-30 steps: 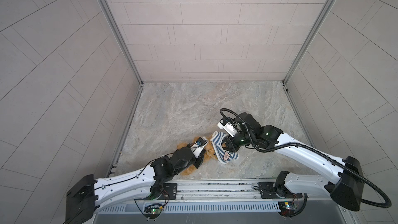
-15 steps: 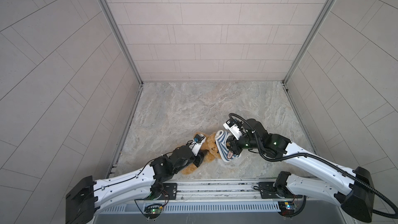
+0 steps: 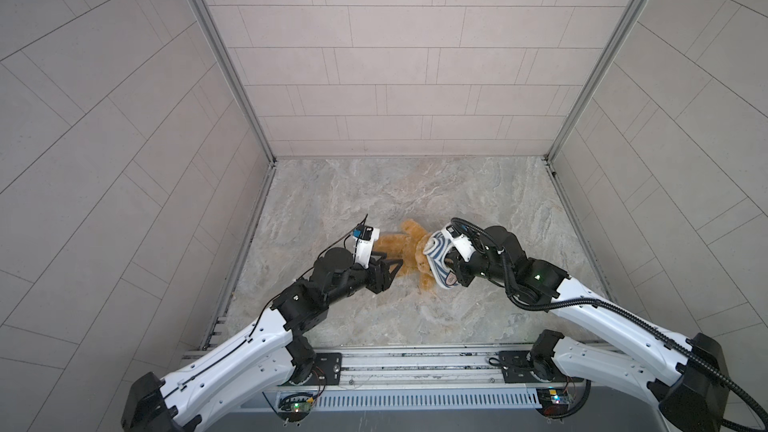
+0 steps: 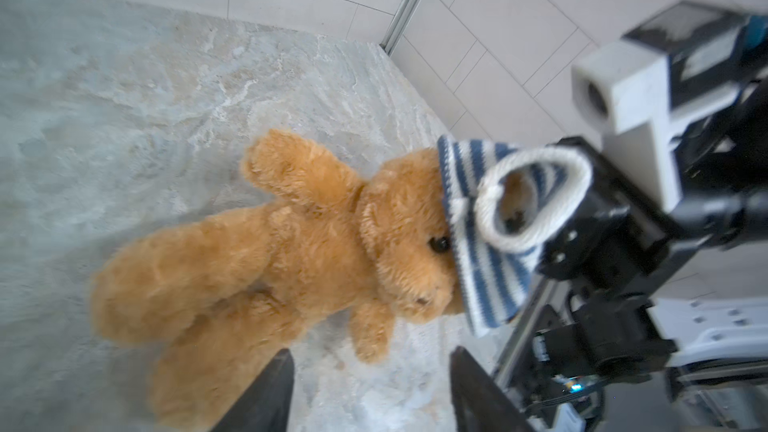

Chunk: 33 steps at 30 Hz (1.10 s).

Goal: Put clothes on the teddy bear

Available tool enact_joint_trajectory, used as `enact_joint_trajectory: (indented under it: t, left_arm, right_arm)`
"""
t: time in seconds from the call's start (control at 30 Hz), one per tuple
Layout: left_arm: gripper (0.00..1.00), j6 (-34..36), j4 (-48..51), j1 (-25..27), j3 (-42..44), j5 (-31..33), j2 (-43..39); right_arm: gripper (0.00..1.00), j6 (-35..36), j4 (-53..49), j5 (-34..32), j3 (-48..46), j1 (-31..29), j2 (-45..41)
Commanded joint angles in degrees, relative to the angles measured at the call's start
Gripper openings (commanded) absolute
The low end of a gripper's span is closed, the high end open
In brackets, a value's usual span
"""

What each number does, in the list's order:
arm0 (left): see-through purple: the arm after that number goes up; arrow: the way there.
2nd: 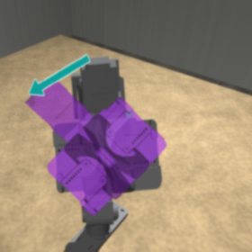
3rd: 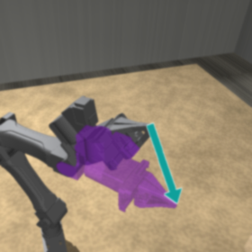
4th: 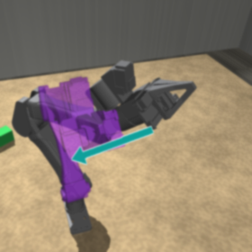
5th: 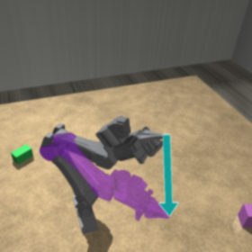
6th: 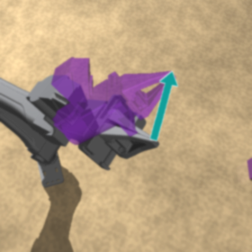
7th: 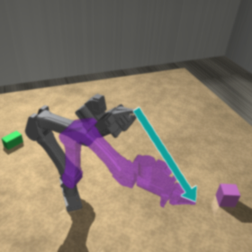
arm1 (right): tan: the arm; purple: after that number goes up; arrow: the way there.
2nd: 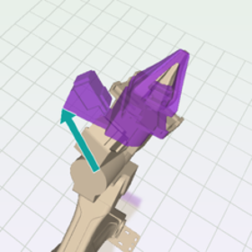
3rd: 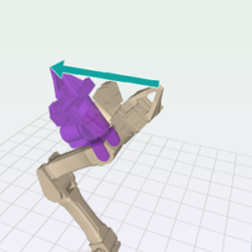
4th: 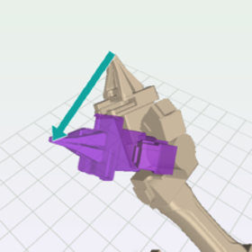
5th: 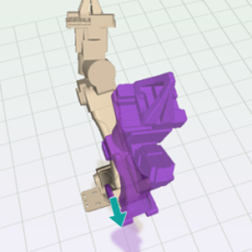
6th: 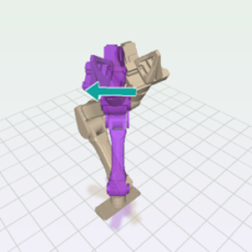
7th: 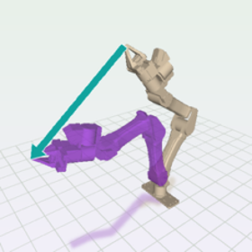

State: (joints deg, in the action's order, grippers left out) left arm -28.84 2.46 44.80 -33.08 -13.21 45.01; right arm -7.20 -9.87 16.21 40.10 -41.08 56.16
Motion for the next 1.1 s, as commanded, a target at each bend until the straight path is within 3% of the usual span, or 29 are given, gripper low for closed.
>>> enact_joint_trajectory:
  t: [0.0, 0.17, 0.3, 0.63, 0.77, 0.9, 1.07]
  left_arm:
    - [0.47, -4.3, -0.1, -0.3, -4.8, -5.5, 4.2]
    - [0.31, -4.4, -0.3, -0.3, -8.1, -6.8, 9.5]
    - [0.26, -4.5, -0.8, 0.1, -8.9, -7.4, 11.6]
    - [0.26, -5.1, -1.4, 0.9, -9.4, -7.2, 12.4]
    - [0.35, -4.6, -1.4, 2.1, -10.2, -7.7, 13.2]
    - [0.36, -4.2, -0.9, 3.5, -10.7, -7.2, 13.8]
    - [0.23, -4.3, -0.8, 4.0, -10.8, -6.3, 14.2]
  right_arm:
    - [0.0, 3.2, 11.4, 2.1, -1.7, -0.1, 0.1]
    - [0.0, 2.5, 17.4, 4.6, -3.8, -0.1, 1.4]
    - [0.0, 1.9, 20.1, 7.2, -4.3, -0.5, 1.8]
    - [0.0, 2.1, 20.9, 7.3, -6.7, -2.3, -0.3]
    - [0.0, 2.4, 20.5, 6.6, -6.7, -2.8, -0.5]
    - [0.0, 2.7, 20.2, 5.7, -6.7, -3.4, -0.8]
    - [0.0, 3.6, 19.6, 5.6, -6.8, -3.9, -1.2]
